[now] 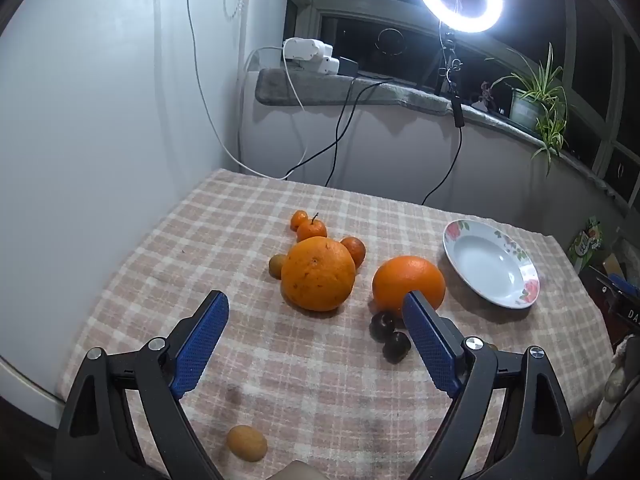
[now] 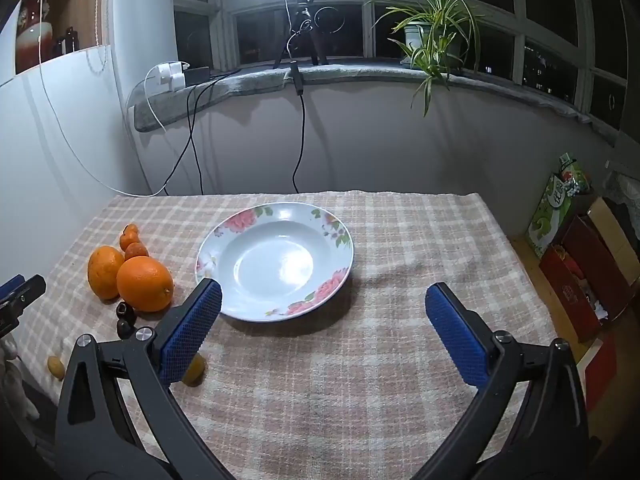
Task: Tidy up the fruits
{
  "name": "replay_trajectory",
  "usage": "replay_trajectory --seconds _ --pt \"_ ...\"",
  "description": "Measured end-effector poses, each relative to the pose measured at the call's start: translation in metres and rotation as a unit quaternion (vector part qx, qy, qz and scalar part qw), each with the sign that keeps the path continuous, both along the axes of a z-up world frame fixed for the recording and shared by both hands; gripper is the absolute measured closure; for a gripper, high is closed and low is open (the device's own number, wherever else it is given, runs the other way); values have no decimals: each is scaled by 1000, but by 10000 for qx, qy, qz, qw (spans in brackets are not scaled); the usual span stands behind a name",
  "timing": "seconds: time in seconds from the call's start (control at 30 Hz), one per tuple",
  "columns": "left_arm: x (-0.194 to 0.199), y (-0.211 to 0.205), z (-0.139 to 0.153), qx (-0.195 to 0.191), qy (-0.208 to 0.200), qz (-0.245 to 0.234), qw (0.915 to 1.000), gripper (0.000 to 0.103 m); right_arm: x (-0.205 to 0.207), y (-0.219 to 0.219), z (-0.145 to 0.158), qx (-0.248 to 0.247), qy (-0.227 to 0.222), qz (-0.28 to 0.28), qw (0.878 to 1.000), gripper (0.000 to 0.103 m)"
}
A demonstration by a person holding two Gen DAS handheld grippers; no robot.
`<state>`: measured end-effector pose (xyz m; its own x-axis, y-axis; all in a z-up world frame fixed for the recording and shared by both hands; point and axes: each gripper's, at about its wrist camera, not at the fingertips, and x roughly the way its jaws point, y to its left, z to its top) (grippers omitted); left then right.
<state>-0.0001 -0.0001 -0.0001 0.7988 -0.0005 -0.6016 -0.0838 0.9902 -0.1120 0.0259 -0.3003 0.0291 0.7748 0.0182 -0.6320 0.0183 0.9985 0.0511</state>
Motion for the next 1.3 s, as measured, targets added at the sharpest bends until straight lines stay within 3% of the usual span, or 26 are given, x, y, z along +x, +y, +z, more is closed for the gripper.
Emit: replay_trajectory --seconds 0.8,1.1,1.3 --pt "1 7 7 -5 57 10 10000 14 -3 5 11 -199 -151 1 9997 0" --pt "-2 8 1 23 -371 57 9993 14 -3 5 11 -199 -151 7 9997 0" --pt "-2 7 0 13 -330 18 9995 14 -2 6 11 -206 -149 10 9997 0"
